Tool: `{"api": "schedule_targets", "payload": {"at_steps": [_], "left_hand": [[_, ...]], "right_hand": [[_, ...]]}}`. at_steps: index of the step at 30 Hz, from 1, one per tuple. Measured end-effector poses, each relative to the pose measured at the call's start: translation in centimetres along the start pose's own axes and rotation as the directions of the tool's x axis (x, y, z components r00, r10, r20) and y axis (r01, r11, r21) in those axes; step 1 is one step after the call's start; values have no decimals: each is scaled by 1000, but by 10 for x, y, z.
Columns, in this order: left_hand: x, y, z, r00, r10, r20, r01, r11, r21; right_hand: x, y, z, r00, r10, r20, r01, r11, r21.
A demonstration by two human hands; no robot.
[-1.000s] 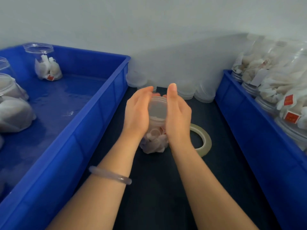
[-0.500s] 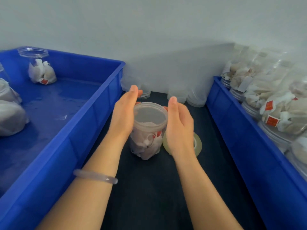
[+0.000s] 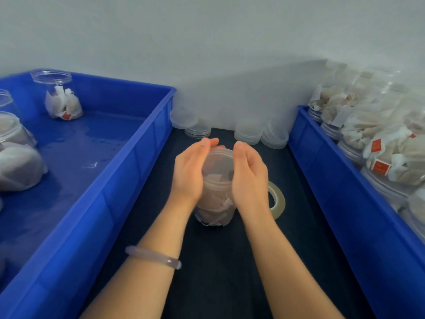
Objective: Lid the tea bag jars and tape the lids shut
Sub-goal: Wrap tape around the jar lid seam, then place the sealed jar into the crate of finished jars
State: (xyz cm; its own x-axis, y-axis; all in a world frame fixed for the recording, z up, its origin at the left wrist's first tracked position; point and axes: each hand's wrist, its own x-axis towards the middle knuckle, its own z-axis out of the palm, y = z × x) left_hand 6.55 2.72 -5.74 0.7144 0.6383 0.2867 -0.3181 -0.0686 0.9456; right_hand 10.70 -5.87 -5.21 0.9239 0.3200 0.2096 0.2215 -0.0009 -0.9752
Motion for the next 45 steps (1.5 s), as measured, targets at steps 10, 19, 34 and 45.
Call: {"api": "schedule_targets", "payload": {"at_steps": [10,19,34,45], "left_hand": [[-5,-1,7,987,47,-156,-41,998,42],[-15,8,0,994,-98,-38,97,995,-31],[-29,61,31,972,87,-219,-88,996,6],[-29,211,135,988,155,5,-146,942,-302]], "right_hand": [[-8,-2,9,976,-14,-217,36,995,97],[-25,2,7,988,61,-141,-43,991,129],[-35,-53,-5,939,-32,-343,89,984,152],[-26,-208,-106,801,-335,-496,372,928,-24]]}}
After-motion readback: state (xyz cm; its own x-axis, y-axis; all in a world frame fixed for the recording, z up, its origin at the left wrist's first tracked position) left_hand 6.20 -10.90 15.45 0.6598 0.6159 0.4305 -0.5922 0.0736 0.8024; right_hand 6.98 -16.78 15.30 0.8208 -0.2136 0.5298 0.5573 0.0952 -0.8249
